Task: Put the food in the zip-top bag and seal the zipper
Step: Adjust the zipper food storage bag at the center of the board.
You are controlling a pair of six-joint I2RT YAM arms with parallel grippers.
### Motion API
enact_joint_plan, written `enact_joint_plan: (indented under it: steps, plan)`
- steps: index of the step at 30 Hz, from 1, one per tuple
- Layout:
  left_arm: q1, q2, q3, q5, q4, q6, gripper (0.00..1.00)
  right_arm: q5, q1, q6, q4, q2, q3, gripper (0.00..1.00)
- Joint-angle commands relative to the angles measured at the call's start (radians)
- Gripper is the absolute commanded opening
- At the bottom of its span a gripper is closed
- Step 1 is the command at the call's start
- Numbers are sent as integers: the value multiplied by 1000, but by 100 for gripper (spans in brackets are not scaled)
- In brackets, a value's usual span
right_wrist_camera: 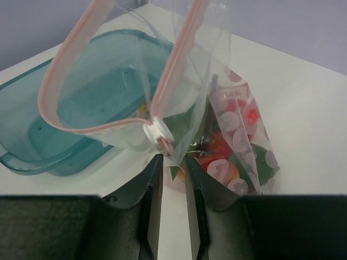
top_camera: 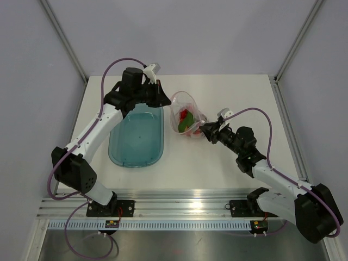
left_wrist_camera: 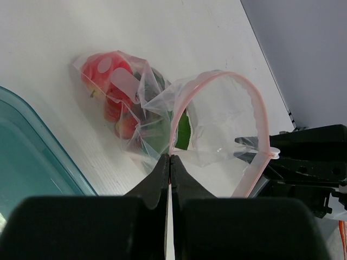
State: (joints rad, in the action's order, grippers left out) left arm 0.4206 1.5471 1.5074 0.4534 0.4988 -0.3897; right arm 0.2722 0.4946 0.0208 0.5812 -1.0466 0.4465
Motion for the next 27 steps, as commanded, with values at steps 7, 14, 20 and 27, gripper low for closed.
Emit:
enact_joint_plan:
  steps: [7, 14, 20, 27]
  plan:
    - [-3, -41, 4, 44, -54, -3, 0, 56, -4, -53, 100, 5, 1, 30]
    - [-3, -51, -12, 44, -51, -3, 0, 65, -1, -67, 173, -29, -11, 0]
    - [-3, -90, -6, 62, -11, 83, 0, 62, -4, -27, 171, 25, -29, 0]
    - [-2, -203, -15, 148, 17, 284, 76, 176, -50, 102, -154, 109, 87, 0]
